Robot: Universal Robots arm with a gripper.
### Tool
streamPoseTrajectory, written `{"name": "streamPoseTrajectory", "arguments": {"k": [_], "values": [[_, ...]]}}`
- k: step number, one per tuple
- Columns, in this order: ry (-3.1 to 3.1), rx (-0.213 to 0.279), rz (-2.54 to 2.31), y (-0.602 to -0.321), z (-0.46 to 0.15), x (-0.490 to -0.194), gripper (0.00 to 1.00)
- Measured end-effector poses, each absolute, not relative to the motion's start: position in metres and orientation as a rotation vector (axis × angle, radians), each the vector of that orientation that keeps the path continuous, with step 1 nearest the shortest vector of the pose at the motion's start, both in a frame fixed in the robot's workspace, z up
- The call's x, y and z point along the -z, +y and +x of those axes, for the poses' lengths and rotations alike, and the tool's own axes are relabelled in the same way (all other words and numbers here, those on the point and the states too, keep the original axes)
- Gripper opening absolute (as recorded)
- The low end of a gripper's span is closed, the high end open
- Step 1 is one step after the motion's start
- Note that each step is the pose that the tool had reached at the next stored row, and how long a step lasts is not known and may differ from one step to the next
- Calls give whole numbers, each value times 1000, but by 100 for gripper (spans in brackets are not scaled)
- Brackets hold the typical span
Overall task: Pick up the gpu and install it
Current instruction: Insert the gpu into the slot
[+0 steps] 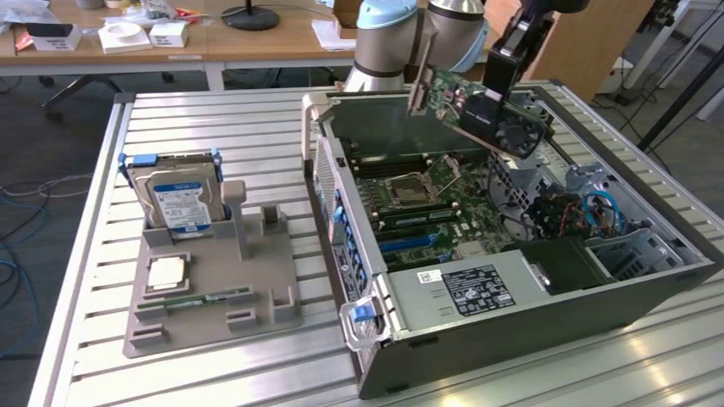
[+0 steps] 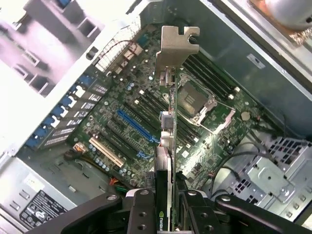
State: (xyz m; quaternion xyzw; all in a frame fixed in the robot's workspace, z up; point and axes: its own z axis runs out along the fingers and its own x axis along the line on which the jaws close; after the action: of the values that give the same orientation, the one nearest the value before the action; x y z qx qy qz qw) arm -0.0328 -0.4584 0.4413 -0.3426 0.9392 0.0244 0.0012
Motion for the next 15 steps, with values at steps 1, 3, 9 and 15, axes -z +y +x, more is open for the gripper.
{"name": "streamPoseTrajectory", "arguments": {"k": [1, 3, 9, 15], "values": [[2939, -77, -1102, -458, -33, -441, 26], [2918, -77, -1158, -458, -33, -441, 26], [2854, -77, -1314, -458, -33, -441, 26], [2781, -77, -1469, -458, -33, -441, 26]]}}
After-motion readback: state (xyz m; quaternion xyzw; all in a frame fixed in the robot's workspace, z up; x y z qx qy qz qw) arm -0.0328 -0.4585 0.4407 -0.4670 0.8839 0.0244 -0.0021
